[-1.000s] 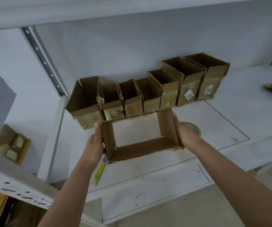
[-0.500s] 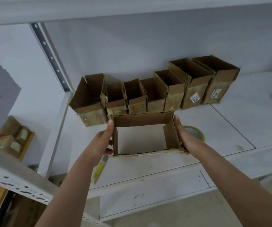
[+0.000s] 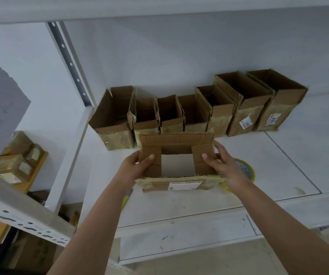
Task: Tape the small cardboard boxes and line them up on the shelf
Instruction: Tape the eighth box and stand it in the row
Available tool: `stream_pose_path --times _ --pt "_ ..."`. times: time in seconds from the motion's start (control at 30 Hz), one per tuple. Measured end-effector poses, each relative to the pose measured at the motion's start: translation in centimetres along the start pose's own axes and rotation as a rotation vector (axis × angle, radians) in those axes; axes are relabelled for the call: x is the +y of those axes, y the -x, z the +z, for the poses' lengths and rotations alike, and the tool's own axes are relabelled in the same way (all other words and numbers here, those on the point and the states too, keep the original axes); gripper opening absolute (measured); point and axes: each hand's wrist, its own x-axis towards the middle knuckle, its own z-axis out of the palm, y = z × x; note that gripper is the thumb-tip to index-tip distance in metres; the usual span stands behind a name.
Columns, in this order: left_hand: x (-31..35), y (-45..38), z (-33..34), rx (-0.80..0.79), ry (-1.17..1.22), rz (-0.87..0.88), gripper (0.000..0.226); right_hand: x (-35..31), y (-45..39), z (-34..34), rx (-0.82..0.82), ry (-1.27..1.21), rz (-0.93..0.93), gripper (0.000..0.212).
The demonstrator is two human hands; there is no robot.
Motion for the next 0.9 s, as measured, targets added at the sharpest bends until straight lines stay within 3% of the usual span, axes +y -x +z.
stream_pose_path --times 0.13,0.3,0.33,0.43,0.63,0.83,0.9 --pt "-0.1 0.1 -0.5 0.013 0.034 0.139 0.059 0.4 -0.9 -0.1 -0.016 0.099 -0.094 0.06" --pt "-0.2 0.4 -0.5 0.024 0.056 0.207 0.037 0.3 -1.8 -0.4 0.053 0.133 -0.084 0.035" --pt "-0.2 0.6 -0.6 0.013 0.042 0.219 0.043 0.3 -2.0 -0.5 0.064 0.131 -0.075 0.035" --pt "-0.9 1.2 -1.1 -0.08 -0.09 0.341 0.095 0.3 -2.4 -0.6 0.087 0.132 -0.063 0.027" --pt "-0.9 1.5 -1.2 -0.176 -0.195 0.552 0.112 0.0 -2.5 -0.9 0.061 0.057 -0.046 0.04" --pt "-1.2 0.8 -1.0 -0.213 -0.196 0.558 0.113 -0.2 -1.5 -1.4 -0.006 -0.039 -0.082 0.036" --pt "-1.6 0.6 -0.6 -0.141 -0.181 0.505 0.095 -0.1 -1.2 -1.5 -0.016 0.002 -0.085 0.029"
